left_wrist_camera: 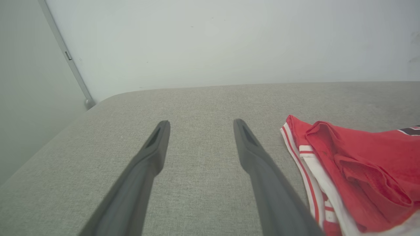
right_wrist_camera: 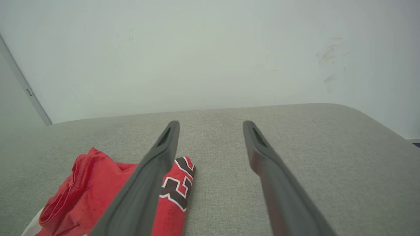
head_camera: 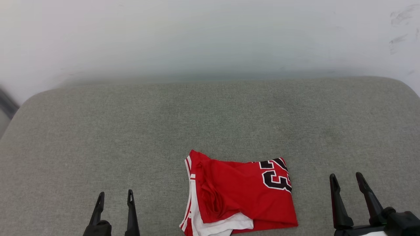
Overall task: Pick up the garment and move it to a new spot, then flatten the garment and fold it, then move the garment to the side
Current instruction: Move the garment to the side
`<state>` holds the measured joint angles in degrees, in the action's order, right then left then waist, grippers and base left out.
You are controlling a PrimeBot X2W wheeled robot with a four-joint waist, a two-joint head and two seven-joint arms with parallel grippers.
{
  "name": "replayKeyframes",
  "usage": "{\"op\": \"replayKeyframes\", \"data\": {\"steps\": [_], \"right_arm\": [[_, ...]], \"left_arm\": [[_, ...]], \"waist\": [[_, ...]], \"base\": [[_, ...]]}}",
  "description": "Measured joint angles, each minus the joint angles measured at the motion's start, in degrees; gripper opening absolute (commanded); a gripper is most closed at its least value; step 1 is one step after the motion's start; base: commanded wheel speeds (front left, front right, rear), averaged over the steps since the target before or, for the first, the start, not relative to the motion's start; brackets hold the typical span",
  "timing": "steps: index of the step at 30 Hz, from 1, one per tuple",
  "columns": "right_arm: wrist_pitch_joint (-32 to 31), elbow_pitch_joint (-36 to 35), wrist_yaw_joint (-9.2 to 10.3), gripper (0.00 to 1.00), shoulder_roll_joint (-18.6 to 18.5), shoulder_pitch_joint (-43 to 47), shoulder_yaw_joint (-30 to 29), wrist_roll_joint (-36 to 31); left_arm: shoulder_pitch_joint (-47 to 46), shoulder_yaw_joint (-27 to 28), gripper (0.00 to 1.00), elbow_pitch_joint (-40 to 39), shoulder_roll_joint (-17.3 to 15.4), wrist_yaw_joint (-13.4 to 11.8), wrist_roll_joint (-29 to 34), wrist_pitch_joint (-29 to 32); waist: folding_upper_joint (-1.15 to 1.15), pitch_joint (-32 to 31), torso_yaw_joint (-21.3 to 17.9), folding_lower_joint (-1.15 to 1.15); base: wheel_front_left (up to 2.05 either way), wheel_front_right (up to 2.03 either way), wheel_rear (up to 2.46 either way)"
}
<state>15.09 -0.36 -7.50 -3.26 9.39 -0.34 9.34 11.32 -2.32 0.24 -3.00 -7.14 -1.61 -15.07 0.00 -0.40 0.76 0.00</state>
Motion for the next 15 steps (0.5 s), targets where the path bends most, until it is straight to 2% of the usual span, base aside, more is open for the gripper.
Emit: {"op": "replayKeyframes", "data": {"steps": [8,12,15], "right_arm": [[0.0,-0.8,0.00,1.00,-0.6,-5.1,-2.1,-1.6],[0.0,2.0,0.00,1.00,-5.0,-11.0,-1.2,-2.4],[-3.9,3.9,-0.01,1.00,-9.6,-16.3,2.0,-2.3]], "left_arm": [[0.1,-0.2,1.00,0.0,0.0,0.0,0.0,0.0],[0.1,-0.3,1.00,0.0,0.0,0.0,-0.1,0.0],[0.1,-0.5,1.00,0.1,0.0,0.1,-0.1,0.0]], "waist": [[0.00,0.2,0.2,0.00],[0.00,0.4,0.2,0.00],[0.00,0.6,0.5,0.00]], "base": [[0.00,0.00,0.00],[0.00,0.00,0.00],[0.00,0.00,0.00]]}}
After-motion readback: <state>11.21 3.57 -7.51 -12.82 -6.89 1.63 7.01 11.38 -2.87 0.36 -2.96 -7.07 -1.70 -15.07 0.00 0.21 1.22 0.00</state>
